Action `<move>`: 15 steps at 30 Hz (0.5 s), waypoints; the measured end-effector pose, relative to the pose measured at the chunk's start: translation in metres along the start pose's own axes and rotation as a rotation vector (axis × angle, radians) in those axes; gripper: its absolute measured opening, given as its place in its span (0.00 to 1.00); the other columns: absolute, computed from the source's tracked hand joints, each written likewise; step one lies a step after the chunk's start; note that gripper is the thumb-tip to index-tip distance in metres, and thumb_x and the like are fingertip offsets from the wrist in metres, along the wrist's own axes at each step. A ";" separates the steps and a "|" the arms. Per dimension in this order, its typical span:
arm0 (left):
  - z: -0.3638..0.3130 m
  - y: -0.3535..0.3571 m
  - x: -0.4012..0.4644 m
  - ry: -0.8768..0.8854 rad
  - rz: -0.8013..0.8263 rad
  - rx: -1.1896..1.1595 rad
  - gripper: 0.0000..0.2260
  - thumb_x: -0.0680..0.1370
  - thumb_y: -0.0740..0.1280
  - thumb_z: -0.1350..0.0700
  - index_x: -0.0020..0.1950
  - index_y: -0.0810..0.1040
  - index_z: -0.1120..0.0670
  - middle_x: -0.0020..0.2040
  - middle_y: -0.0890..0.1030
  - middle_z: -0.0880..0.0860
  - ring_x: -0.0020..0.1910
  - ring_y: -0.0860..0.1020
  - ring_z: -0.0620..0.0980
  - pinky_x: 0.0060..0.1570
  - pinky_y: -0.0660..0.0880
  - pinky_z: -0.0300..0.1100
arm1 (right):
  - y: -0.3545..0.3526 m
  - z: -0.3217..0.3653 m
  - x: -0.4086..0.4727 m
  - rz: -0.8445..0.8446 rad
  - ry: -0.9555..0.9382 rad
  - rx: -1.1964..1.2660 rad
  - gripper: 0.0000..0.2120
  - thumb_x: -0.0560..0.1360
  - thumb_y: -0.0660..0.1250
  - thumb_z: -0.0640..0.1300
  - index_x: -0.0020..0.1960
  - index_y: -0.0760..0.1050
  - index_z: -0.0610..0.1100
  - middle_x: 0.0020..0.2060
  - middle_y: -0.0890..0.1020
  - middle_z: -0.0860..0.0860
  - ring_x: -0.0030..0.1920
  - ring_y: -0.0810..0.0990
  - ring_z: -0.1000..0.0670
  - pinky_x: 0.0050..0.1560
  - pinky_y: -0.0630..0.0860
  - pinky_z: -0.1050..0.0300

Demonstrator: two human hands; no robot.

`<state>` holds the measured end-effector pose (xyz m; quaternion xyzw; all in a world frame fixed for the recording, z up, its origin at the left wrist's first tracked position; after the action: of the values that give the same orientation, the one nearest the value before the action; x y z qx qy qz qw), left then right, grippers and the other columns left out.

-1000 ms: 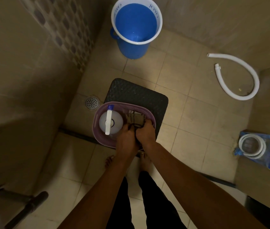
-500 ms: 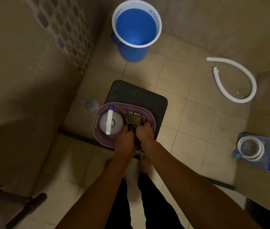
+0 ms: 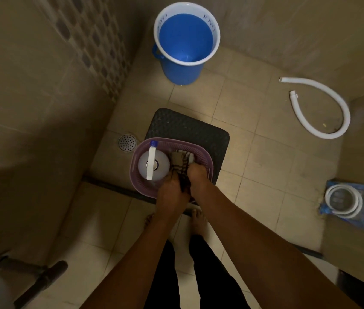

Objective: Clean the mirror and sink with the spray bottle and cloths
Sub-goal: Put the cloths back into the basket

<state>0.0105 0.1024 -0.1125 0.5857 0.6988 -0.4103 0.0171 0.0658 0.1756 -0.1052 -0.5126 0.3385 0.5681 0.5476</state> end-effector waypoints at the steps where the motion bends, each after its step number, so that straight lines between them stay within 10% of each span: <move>1: 0.001 -0.001 0.000 0.002 0.002 -0.001 0.10 0.75 0.67 0.58 0.56 0.75 0.56 0.48 0.81 0.53 0.45 0.80 0.51 0.49 0.79 0.49 | -0.002 -0.001 0.001 -0.011 -0.030 -0.031 0.27 0.82 0.53 0.60 0.73 0.65 0.43 0.66 0.74 0.41 0.64 0.72 0.39 0.63 0.71 0.44; 8: 0.011 -0.001 -0.002 -0.029 -0.088 0.000 0.05 0.76 0.66 0.58 0.50 0.77 0.54 0.44 0.81 0.51 0.42 0.81 0.49 0.46 0.80 0.50 | -0.005 -0.003 0.010 -0.038 -0.298 -0.342 0.12 0.83 0.57 0.49 0.63 0.72 0.47 0.53 0.75 0.49 0.57 0.74 0.47 0.47 0.69 0.63; 15: 0.006 -0.002 0.004 -0.057 -0.074 0.069 0.05 0.78 0.66 0.59 0.52 0.77 0.59 0.48 0.82 0.56 0.46 0.80 0.53 0.51 0.78 0.48 | 0.000 -0.007 0.006 -0.144 -0.472 -0.487 0.18 0.83 0.54 0.55 0.67 0.70 0.46 0.53 0.75 0.49 0.57 0.74 0.48 0.54 0.66 0.57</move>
<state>0.0046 0.1017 -0.1171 0.5477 0.7047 -0.4511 0.0016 0.0680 0.1704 -0.1130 -0.5053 0.0199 0.6951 0.5110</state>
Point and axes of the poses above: each hand's wrist, its own x-axis towards the middle knuckle, its own y-axis out of the palm, z = x × y, the point moved 3 cm from there along x, towards the middle knuckle
